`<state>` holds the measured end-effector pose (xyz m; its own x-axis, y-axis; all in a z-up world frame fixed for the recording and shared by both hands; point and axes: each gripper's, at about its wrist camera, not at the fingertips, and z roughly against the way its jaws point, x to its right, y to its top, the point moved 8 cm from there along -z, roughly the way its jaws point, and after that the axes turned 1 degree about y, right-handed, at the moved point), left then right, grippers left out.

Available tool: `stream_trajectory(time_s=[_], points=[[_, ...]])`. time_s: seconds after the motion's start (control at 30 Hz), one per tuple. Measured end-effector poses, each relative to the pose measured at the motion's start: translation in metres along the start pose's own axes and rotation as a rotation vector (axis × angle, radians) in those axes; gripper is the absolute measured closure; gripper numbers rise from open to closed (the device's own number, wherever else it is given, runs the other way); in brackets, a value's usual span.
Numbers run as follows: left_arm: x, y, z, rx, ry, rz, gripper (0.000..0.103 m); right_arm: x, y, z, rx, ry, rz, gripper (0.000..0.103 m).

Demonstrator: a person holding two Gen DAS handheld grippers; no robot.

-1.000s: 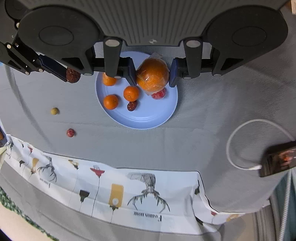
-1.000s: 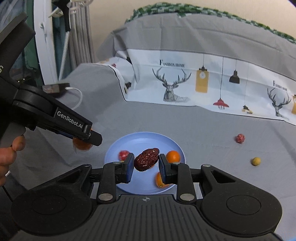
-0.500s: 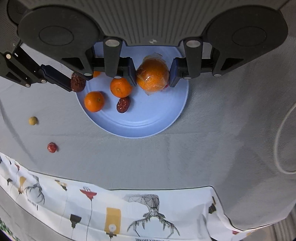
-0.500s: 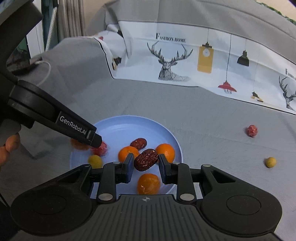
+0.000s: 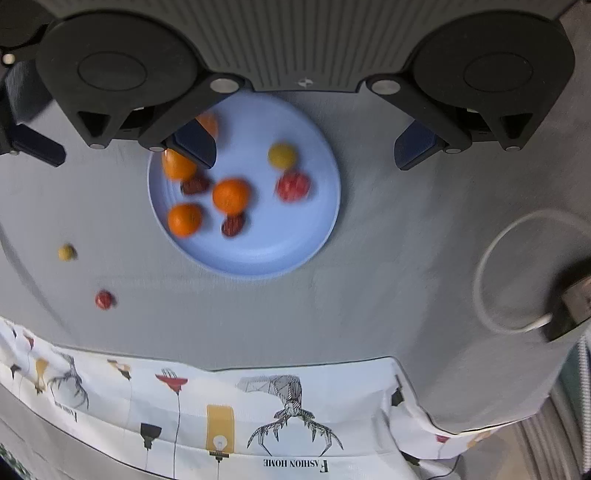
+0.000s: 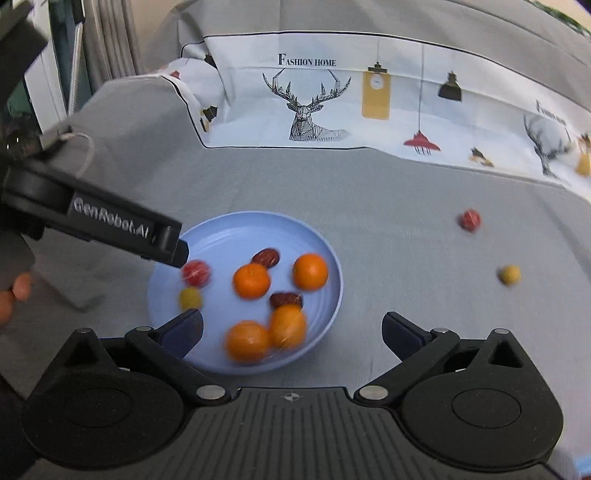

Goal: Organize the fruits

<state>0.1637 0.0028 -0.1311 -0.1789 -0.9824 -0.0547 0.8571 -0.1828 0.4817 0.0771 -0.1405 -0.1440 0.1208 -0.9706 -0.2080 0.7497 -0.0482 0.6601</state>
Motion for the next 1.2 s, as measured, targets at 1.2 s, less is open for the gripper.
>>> stream_trajectory(time_s=[1.2], points=[[-0.014, -0.103, 0.137, 0.141, 0.082, 0.047, 0.0, -0.052, -0.035, 0.16, 0.284, -0.034, 0.088, 0.001]])
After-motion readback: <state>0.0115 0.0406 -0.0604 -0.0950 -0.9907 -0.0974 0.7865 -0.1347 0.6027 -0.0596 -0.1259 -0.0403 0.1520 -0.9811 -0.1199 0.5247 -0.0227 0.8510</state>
